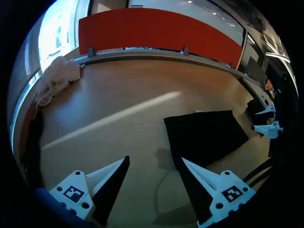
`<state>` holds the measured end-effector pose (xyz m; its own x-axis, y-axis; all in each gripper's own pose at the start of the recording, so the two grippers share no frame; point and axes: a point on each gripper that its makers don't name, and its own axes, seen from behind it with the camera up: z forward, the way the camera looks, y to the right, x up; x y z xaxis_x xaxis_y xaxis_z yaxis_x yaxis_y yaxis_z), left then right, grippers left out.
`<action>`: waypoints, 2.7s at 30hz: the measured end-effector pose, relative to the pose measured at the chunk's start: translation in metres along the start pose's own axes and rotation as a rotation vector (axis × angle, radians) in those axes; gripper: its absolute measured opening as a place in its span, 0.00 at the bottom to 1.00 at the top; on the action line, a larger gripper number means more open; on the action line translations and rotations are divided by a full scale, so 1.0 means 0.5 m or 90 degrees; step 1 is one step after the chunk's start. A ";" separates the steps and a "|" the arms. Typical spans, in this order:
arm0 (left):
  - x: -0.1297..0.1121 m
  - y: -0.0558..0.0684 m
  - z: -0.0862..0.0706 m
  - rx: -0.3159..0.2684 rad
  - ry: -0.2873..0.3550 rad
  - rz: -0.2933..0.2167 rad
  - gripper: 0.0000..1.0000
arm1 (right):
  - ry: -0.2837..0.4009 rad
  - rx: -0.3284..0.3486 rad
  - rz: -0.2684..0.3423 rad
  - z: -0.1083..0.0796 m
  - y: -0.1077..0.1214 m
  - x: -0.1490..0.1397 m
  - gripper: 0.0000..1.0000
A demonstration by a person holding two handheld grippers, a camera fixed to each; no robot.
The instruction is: Fold towel
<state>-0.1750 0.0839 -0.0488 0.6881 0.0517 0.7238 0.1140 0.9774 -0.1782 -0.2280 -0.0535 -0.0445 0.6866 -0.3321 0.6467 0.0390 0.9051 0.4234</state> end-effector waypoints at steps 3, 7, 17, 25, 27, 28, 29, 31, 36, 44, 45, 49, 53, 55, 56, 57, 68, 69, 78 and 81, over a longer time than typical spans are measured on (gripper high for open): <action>-0.013 -0.010 -0.013 0.008 -0.001 -0.010 0.90 | -0.002 0.007 -0.006 -0.001 -0.006 -0.007 1.00; -0.026 -0.022 -0.031 0.019 0.002 -0.020 0.90 | -0.004 0.019 -0.017 -0.001 -0.017 -0.013 1.00; -0.053 -0.047 -0.071 0.042 0.006 -0.044 0.90 | -0.018 0.053 -0.056 0.005 -0.043 -0.028 0.97; -0.075 -0.062 -0.092 0.055 0.004 -0.054 0.90 | -0.045 0.069 -0.083 0.016 -0.050 -0.055 0.84; -0.079 -0.063 -0.096 0.057 0.004 -0.056 0.90 | -0.052 0.073 -0.088 0.019 -0.052 -0.062 0.81; -0.081 -0.065 -0.098 0.058 0.003 -0.057 0.90 | -0.055 0.077 -0.090 0.019 -0.054 -0.066 0.79; -0.084 -0.066 -0.100 0.059 0.003 -0.059 0.90 | -0.058 0.081 -0.091 0.020 -0.056 -0.069 0.77; -0.089 -0.068 -0.102 0.060 0.001 -0.061 0.90 | -0.066 0.085 -0.097 0.021 -0.058 -0.077 0.74; -0.099 -0.071 -0.106 0.063 -0.002 -0.063 0.90 | -0.087 0.094 -0.106 0.026 -0.058 -0.097 0.61; -0.105 -0.072 -0.108 0.065 -0.004 -0.068 0.90 | -0.105 0.113 -0.110 0.035 -0.064 -0.112 0.50; -0.106 -0.072 -0.108 0.065 -0.004 -0.068 0.90 | -0.105 0.114 -0.112 0.036 -0.063 -0.113 0.50; -0.110 -0.072 -0.107 0.067 -0.006 -0.068 0.90 | -0.105 0.120 -0.118 0.036 -0.066 -0.114 0.41; -0.115 -0.071 -0.107 0.067 -0.009 -0.070 0.90 | -0.107 0.127 -0.117 0.037 -0.071 -0.117 0.29; -0.117 -0.070 -0.107 0.067 -0.009 -0.070 0.90 | -0.107 0.129 -0.117 0.038 -0.071 -0.117 0.25; -0.118 -0.070 -0.107 0.067 -0.009 -0.071 0.90 | -0.107 0.129 -0.116 0.038 -0.071 -0.117 0.23; -0.118 -0.070 -0.107 0.067 -0.010 -0.071 0.90 | -0.107 0.129 -0.116 0.039 -0.070 -0.117 0.20; -0.121 -0.071 -0.109 0.070 -0.011 -0.072 0.90 | -0.101 0.124 -0.128 0.041 -0.072 -0.114 0.06; -0.121 -0.071 -0.109 0.069 -0.011 -0.073 0.90 | -0.100 0.123 -0.128 0.041 -0.072 -0.113 0.05; -0.116 -0.068 -0.107 0.067 -0.007 -0.074 0.90 | -0.084 0.115 -0.136 0.030 -0.071 -0.087 0.05; -0.114 -0.069 -0.108 0.067 -0.005 -0.077 0.90 | -0.075 0.115 -0.141 0.024 -0.075 -0.069 0.05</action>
<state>-0.1793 0.0363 -0.1199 0.6682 -0.0669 0.7410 0.1194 0.9927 -0.0181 -0.2621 -0.0795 -0.0751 0.5862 -0.5545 0.5906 0.0420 0.7489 0.6614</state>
